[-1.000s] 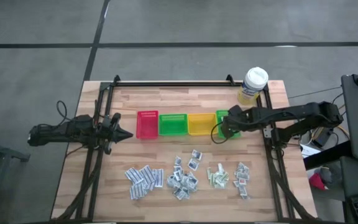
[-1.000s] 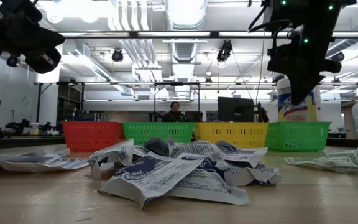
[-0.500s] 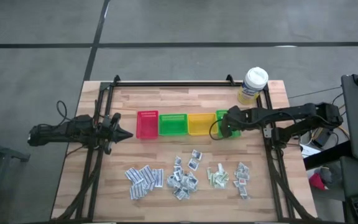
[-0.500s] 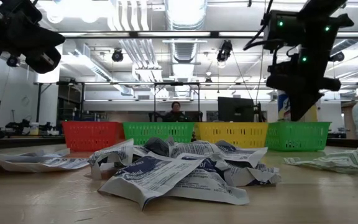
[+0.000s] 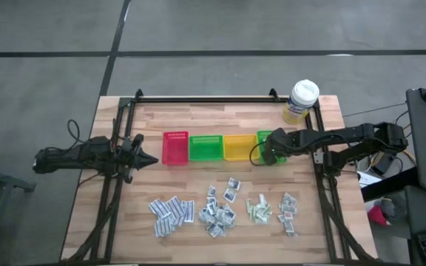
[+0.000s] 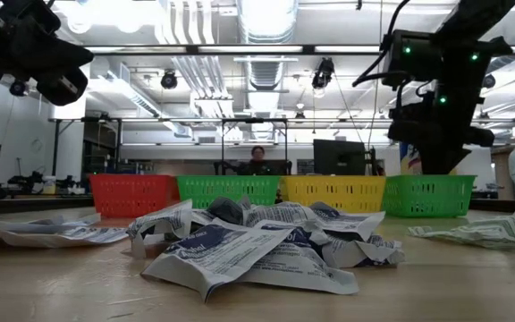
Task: Pick & Place First Aid Supplies
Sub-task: Put the blue alcohol pad into the right green bin
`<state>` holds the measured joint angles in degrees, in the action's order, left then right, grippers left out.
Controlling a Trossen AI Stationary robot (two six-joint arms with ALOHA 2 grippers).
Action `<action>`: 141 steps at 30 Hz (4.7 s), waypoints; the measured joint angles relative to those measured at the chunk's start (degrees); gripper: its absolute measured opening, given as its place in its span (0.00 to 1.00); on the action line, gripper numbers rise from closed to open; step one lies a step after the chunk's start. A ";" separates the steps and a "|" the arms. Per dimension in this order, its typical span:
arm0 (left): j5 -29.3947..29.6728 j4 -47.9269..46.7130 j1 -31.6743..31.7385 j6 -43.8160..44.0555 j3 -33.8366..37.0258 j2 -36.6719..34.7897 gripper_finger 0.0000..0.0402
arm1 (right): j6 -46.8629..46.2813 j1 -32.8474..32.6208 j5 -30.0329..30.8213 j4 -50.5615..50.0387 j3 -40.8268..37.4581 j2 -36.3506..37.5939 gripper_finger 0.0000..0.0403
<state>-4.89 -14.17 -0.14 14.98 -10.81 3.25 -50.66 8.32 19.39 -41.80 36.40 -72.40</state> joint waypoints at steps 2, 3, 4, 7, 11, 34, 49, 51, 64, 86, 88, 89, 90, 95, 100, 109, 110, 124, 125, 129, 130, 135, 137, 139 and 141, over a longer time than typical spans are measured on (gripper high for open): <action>0.00 0.02 0.00 0.00 0.00 0.00 0.00 | 0.71 0.00 0.01 0.86 0.02 0.00 0.03; 0.01 0.00 0.02 0.00 0.00 0.01 0.00 | 0.82 0.00 0.01 0.87 0.04 0.00 0.03; 0.00 0.02 0.02 0.00 0.00 0.01 0.00 | 1.02 -0.01 0.01 0.85 0.04 0.00 0.03; 0.00 0.01 0.02 0.00 0.01 0.00 0.00 | 1.43 -0.01 0.01 0.85 0.04 0.00 0.03; 0.00 0.02 0.02 0.00 0.00 0.00 0.00 | 1.84 -0.02 0.01 0.85 -0.02 0.00 0.03; 0.00 0.00 0.02 0.00 0.00 0.00 0.00 | 4.52 -0.04 -0.10 3.26 -0.07 0.00 0.20; 0.00 0.00 0.02 0.00 0.00 0.00 0.00 | 10.10 -0.22 -6.48 4.65 6.40 0.00 0.30; 0.00 0.00 0.02 0.02 0.00 0.00 0.00 | 10.81 -0.22 -9.16 4.70 7.80 0.00 0.29; 0.00 0.00 0.01 0.00 0.00 0.02 0.00 | 12.34 -7.68 -14.15 7.96 11.58 0.00 0.23; 0.00 -0.02 0.02 0.00 0.00 0.00 0.00 | 24.74 -18.94 -19.58 25.67 11.28 -0.11 0.23; 0.00 0.00 0.02 0.00 0.00 0.00 0.00 | 24.92 -19.19 -19.68 26.56 11.28 -0.17 0.23; 0.00 -0.02 0.00 0.00 0.02 0.00 0.00 | 24.95 -19.23 -19.75 27.14 11.28 -0.52 0.22; 0.00 0.00 0.00 0.00 0.00 0.00 0.00 | 24.98 -19.25 -20.19 27.83 11.28 -0.92 0.22; 0.02 -0.07 0.02 0.00 0.00 0.02 0.00 | 24.90 -19.23 -23.78 31.37 11.30 -6.51 0.22; 0.00 0.00 0.02 0.00 0.00 0.02 0.00 | 24.97 -19.19 -24.59 28.41 15.29 -15.07 0.23; 0.02 -0.05 0.00 0.00 0.01 0.00 0.00 | 25.71 -18.00 -23.38 3.23 31.81 -29.26 0.20; 0.02 -0.05 0.02 0.00 0.01 0.00 0.00 | 26.04 -17.94 -22.58 1.38 33.59 -30.78 0.20; 0.00 -0.13 0.01 0.00 0.01 0.02 0.00 | 29.54 -15.78 -18.33 -4.25 44.01 -40.62 0.24; 0.00 -0.11 0.02 0.00 0.00 0.02 0.00 | 29.11 -15.61 -17.76 -4.55 44.00 -40.86 0.25; 0.00 -0.18 0.02 0.00 0.02 0.02 0.00 | 28.38 -14.86 -16.20 -6.41 43.60 -41.22 0.27; 0.00 -0.24 0.02 0.00 0.00 0.02 0.00 | 28.38 -14.80 -16.18 -6.08 43.56 -41.22 0.28; 0.00 -0.28 0.02 0.01 0.02 0.02 0.00 | 28.14 -14.78 -16.21 -6.10 43.20 -41.24 0.30; 0.00 -0.31 0.01 0.00 0.02 0.02 0.00 | 28.11 -14.78 -16.35 -6.16 42.97 -41.24 0.31; 0.00 -0.31 0.02 0.00 0.00 0.02 0.00 | 27.91 -14.78 -16.36 -6.02 42.55 -41.24 0.32; 0.00 -0.35 0.02 0.00 0.00 0.02 0.00 | 26.72 -14.78 -16.36 -5.98 42.29 -41.63 0.33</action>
<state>-4.89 -14.52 -0.12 14.98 -10.81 3.27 -23.94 -6.46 3.02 -47.79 78.69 -114.03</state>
